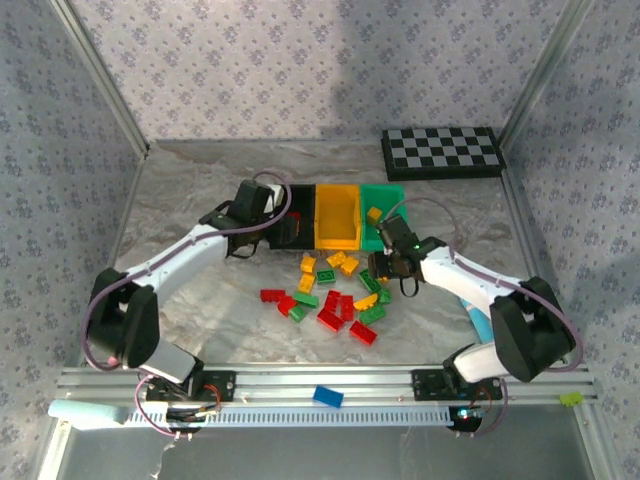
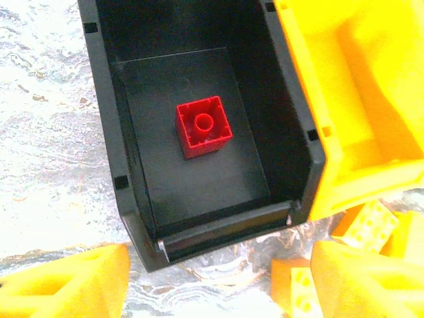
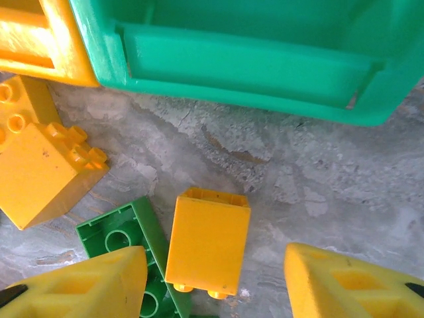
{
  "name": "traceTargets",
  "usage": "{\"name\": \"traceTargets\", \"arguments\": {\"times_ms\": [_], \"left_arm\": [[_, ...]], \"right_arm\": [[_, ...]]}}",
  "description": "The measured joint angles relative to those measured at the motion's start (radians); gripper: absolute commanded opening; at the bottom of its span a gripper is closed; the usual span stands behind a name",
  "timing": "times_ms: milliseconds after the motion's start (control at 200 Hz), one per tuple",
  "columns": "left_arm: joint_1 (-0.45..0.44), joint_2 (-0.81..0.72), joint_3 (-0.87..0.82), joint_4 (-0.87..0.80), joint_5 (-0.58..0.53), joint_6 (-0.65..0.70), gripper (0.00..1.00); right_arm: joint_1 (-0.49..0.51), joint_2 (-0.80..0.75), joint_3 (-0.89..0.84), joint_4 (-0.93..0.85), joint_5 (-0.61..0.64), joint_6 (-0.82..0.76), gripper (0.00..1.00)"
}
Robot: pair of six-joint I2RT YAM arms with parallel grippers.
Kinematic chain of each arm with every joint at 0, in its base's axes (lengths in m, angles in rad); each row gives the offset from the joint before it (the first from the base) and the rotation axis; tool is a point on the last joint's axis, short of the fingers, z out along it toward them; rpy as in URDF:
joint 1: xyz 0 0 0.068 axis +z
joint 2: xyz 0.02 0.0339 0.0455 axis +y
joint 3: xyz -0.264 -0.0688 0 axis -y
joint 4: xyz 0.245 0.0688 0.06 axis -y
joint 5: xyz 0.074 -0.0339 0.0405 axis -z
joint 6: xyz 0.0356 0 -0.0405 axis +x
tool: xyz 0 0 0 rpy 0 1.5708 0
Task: Sort the legos into containers by color
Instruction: Pick up the lego from the center of the table.
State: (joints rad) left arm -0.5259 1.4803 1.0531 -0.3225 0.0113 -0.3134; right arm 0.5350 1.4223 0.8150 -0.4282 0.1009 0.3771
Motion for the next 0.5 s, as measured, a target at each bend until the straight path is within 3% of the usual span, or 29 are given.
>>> {"name": "traceTargets", "arguments": {"times_ms": [285,500], "left_arm": [[-0.018,-0.08,-0.161,0.094,0.022,-0.055,0.74],[-0.035,-0.068,-0.162,0.117,0.033,-0.058,0.74]], "right_arm": [[0.004,0.065,-0.014,0.043,0.0,0.008,0.5],[0.005,0.093,-0.018,0.069,0.002,0.01,0.34]]}}
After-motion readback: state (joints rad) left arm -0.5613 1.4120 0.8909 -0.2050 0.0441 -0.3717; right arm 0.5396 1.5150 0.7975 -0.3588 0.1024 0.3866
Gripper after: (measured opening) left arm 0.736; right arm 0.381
